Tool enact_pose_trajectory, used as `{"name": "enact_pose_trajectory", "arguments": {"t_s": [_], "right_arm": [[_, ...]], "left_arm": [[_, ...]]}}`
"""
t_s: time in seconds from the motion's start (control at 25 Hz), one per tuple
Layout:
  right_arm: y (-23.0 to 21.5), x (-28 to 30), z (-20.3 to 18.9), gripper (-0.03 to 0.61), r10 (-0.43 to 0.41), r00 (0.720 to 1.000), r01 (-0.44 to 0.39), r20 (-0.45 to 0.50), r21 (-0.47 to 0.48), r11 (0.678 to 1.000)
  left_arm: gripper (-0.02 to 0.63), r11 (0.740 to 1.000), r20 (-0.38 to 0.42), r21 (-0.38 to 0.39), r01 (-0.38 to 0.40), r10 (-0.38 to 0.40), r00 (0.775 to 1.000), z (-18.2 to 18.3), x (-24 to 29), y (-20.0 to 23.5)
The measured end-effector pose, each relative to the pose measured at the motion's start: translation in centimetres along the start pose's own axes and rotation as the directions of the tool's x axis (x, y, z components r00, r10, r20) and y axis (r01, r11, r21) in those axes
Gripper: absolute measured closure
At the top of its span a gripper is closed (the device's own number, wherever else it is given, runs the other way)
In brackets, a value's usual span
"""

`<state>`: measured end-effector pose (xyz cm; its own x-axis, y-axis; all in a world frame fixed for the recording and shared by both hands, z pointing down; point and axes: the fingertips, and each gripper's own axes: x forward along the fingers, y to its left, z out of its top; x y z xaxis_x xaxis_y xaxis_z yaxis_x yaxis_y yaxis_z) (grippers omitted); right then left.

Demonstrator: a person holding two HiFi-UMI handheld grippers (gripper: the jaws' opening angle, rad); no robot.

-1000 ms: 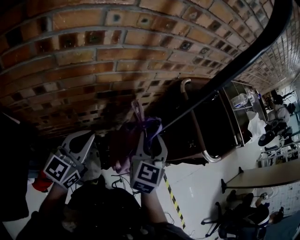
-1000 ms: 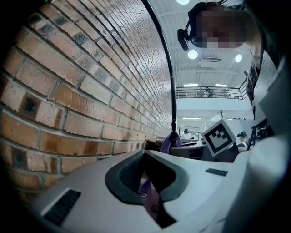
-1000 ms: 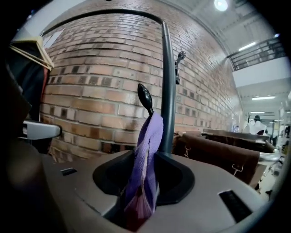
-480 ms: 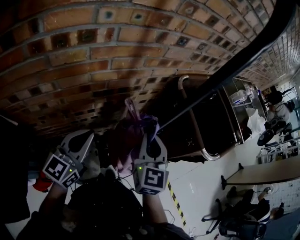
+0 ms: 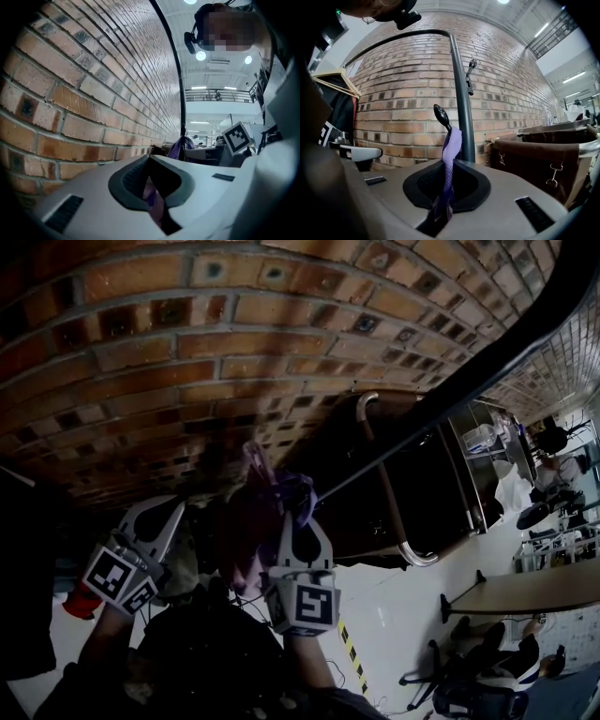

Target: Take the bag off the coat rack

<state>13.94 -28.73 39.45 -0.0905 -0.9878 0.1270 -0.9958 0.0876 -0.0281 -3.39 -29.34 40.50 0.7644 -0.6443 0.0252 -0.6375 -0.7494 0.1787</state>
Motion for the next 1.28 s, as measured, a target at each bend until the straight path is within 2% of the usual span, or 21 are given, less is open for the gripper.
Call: {"name": "enact_pose_trajectory", "arguments": {"t_s": [0.84,1.28], "right_arm": [[0.5,-0.6,2.8,0.537,0.082,0.997,-0.082,0.010,0.088,0.993],[3.1,-1.5,7.9,0.538,0.191,0.979,-0.194,0.069,0.039,0.980]], "left_arm": [[0.607,1.000,0.008,-0.002,-0.017,0.017,1.000,0.3,0.2,1.0],[0.607,1.000,0.022,-0.010,-0.013,0.013,1.000,0.8,0.4,1.3]]}}
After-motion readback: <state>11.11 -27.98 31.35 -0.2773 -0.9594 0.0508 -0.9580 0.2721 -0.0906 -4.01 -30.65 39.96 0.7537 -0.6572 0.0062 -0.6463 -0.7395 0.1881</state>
